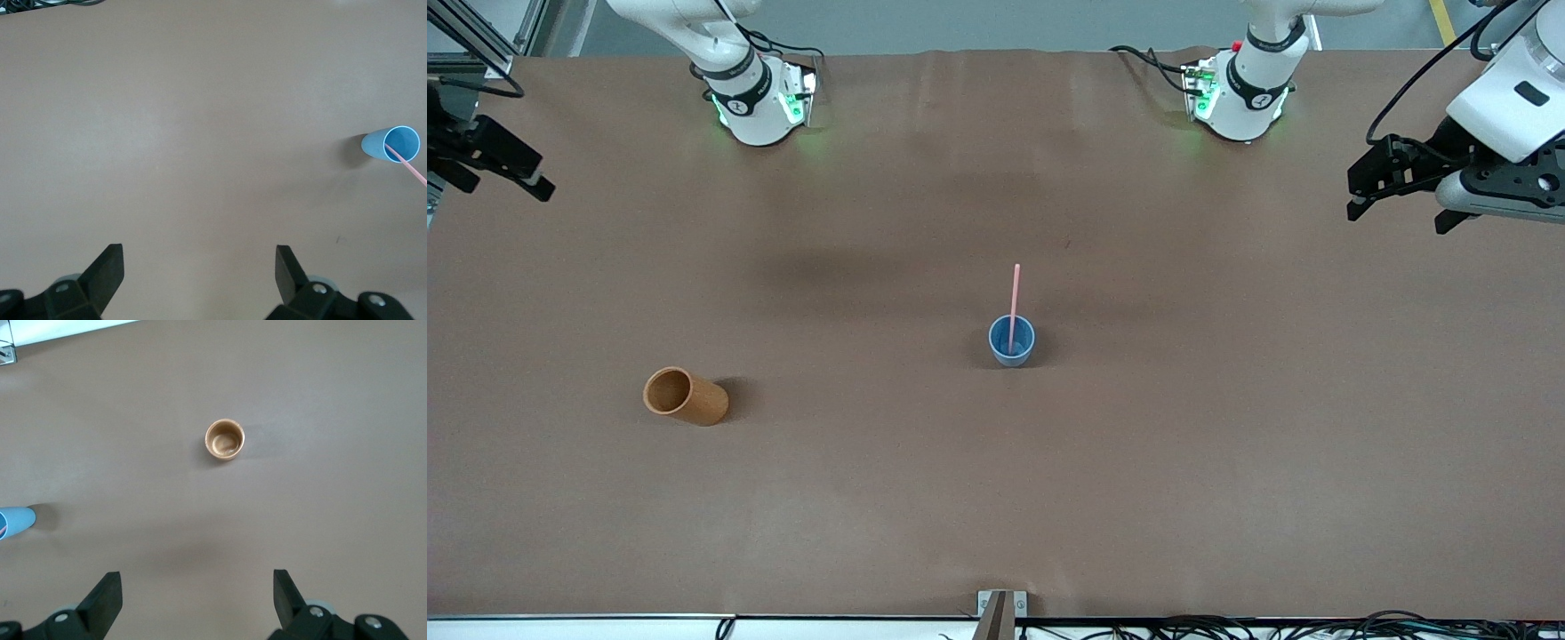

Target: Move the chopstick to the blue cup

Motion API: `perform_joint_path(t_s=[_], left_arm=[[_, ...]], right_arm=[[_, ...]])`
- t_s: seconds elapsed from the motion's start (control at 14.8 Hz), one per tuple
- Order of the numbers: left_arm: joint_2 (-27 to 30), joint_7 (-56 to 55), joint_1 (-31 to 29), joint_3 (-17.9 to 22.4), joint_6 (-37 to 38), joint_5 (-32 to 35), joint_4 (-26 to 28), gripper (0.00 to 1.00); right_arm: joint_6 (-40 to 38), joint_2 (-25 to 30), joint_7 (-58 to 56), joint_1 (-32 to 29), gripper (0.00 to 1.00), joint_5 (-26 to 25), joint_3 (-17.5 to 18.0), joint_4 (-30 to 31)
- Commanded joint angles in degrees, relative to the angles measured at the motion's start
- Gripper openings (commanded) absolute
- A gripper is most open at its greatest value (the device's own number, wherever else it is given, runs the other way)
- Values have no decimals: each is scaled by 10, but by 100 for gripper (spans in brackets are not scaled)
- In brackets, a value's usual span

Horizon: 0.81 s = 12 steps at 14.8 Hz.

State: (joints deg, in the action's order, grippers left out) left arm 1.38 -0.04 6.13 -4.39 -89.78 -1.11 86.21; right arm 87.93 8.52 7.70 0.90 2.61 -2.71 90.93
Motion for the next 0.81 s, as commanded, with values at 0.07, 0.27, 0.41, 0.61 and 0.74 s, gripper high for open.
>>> perform_joint_path(t_s=[0.07, 0.27, 0.41, 0.61, 0.74], left_arm=[[-9, 10, -2, 2, 13, -10, -17, 100], [-10, 11, -2, 1, 21, -9, -19, 100], [-11, 12, -2, 1, 21, -10, -19, 100], [-11, 11, -2, 9, 21, -11, -20, 100], [-11, 12, -2, 14, 21, -15, -21, 100]], right_arm=[[-2, -7, -25, -33, 100, -6, 11, -27], [-18, -7, -31, -28, 100, -5, 12, -28], [-42, -6, -71, -25, 100, -5, 15, -25], [-44, -7, -88, -25, 100, -5, 15, -23], [-43, -15, -91, -27, 100, -7, 15, -29]])
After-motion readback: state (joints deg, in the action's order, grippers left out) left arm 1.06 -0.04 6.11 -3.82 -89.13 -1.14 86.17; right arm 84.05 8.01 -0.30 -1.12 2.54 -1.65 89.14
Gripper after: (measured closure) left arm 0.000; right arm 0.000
